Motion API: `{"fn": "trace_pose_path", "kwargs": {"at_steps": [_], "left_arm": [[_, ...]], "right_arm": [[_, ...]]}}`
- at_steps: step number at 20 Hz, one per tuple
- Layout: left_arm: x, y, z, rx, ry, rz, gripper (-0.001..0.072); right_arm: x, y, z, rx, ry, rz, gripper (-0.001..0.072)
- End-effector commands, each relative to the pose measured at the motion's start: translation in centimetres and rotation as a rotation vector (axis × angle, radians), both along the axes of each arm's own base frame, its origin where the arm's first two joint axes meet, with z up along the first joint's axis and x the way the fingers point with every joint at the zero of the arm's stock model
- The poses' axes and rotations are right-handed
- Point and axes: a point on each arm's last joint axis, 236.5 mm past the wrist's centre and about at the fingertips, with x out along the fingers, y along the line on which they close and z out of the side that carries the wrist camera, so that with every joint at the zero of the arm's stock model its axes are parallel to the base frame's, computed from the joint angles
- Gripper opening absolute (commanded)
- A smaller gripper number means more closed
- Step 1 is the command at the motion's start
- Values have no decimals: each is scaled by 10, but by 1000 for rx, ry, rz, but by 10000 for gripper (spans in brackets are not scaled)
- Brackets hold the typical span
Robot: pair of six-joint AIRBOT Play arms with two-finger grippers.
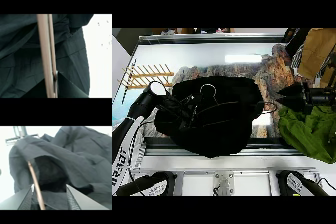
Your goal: Fold the clothes and pants, and hang the long-sleeved shirts on hangers.
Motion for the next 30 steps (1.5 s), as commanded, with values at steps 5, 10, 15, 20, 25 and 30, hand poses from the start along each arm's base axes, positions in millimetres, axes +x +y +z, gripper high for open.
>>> {"fn": "trace_pose_path", "kwargs": {"at_steps": [5,10,15,20,25,30], "left_arm": [[1,0,0,0,-2,1,11],[1,0,0,0,-2,1,10],[1,0,0,1,-3,1,11],[0,0,0,0,-2,1,10],[0,0,0,1,-2,1,11],[0,0,0,1,-1,0,11]], "right_arm": [[-17,15,-21,-8,-18,107,668],[-9,22,-40,-28,4,126,657],[-12,52,-57,-6,64,224,657],[-11,75,-62,-22,63,245,657],[-11,83,-63,-28,65,249,657],[-11,84,-63,-28,65,253,654]]}}
